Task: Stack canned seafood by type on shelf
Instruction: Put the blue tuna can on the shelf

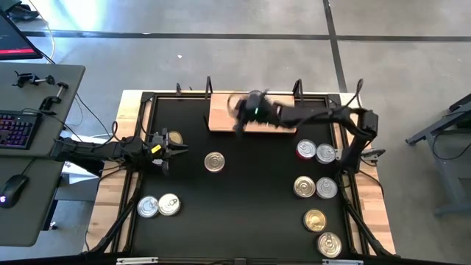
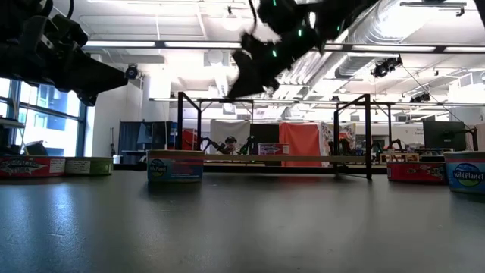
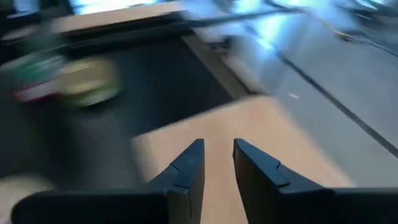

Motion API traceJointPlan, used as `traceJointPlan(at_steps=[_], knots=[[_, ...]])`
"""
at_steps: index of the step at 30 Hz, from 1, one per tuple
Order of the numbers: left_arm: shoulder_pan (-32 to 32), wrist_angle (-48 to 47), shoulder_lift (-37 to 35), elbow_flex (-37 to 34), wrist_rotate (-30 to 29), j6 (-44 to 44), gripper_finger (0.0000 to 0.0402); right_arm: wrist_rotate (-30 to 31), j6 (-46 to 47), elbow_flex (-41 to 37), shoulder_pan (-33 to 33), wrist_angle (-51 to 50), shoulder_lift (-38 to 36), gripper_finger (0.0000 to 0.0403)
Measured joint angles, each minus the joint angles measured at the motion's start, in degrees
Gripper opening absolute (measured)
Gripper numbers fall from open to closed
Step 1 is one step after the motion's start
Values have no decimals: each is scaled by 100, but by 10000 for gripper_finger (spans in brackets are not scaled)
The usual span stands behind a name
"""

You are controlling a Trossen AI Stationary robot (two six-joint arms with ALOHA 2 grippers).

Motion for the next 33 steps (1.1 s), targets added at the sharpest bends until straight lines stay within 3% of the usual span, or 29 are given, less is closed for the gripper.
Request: traceJointPlan(at_steps=[4, 10, 14, 17, 22, 25, 27, 30, 33], knots=[[0, -2, -2, 0, 1, -2, 76, 46, 221, -100, 1173, 304, 48, 75], [0, -4, 0, 0, 1, 114, 76, 838, 214, -885, 2861, 2177, 53, 75], [0, 0, 0, 0, 1, 200, 76, 1458, 161, -1271, 3595, 2732, 53, 75], [0, 37, 0, 0, -1, 238, 76, 1494, 266, -1320, 3923, 2775, 53, 75], [0, 111, -2, 0, -1, 364, 76, 1432, 617, -1322, 4054, 2770, 53, 76], [0, 111, -2, 0, -1, 365, 76, 1476, 970, -1318, 3801, 2678, 53, 86], [0, 114, -2, 0, -1, 365, 76, 1181, 1059, -1311, 3555, 2488, 108, 99], [0, 114, -2, 0, -2, 364, 76, 852, 780, -1311, 3152, 2337, 326, 129], [0, 96, -2, 0, -3, 313, 76, 626, -69, -1311, 2779, 2430, 647, 160]])
